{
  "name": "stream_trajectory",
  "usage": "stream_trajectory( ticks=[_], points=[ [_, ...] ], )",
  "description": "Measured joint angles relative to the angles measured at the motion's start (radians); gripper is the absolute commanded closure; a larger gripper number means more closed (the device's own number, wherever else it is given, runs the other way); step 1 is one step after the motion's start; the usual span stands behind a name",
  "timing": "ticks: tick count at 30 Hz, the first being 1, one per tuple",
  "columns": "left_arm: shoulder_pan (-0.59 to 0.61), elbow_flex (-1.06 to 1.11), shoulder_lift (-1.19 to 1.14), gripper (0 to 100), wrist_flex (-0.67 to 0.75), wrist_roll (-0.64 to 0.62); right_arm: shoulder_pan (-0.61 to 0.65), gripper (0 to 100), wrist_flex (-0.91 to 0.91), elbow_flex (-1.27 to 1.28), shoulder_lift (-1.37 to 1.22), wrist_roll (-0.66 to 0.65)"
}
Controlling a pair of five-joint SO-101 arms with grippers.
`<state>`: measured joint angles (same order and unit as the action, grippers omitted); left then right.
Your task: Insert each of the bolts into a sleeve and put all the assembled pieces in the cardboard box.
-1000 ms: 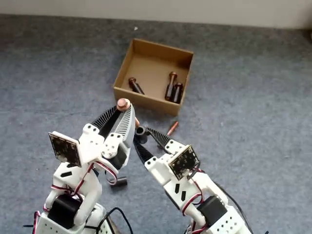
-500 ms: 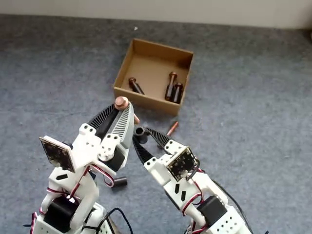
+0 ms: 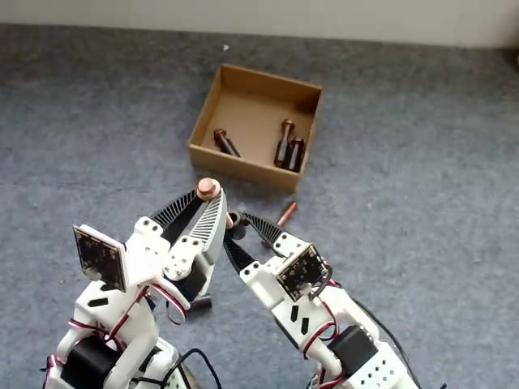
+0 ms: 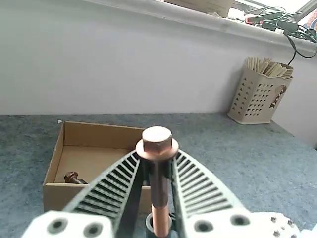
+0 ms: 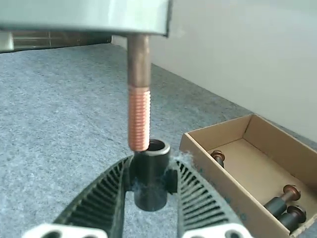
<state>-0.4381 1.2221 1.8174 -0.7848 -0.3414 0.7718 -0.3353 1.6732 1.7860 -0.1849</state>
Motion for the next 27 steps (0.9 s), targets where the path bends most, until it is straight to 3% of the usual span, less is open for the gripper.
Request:
stream_trajectory(
  ticks=[5,14,27],
  points=[
    [0.0,0.026,0.002,99,0.011,-0.003,0.0,99.4,-0.002,0.0,-0.002,-0.002],
    [0.0,0.163,0.003,99,0.189,-0.003,-0.002,99.4,-0.003,0.0,-0.003,-0.009],
    [-0.028,0.183,-0.002,99,0.186,-0.005,-0.002,99.4,-0.002,0.0,0.0,-0.081]
  ],
)
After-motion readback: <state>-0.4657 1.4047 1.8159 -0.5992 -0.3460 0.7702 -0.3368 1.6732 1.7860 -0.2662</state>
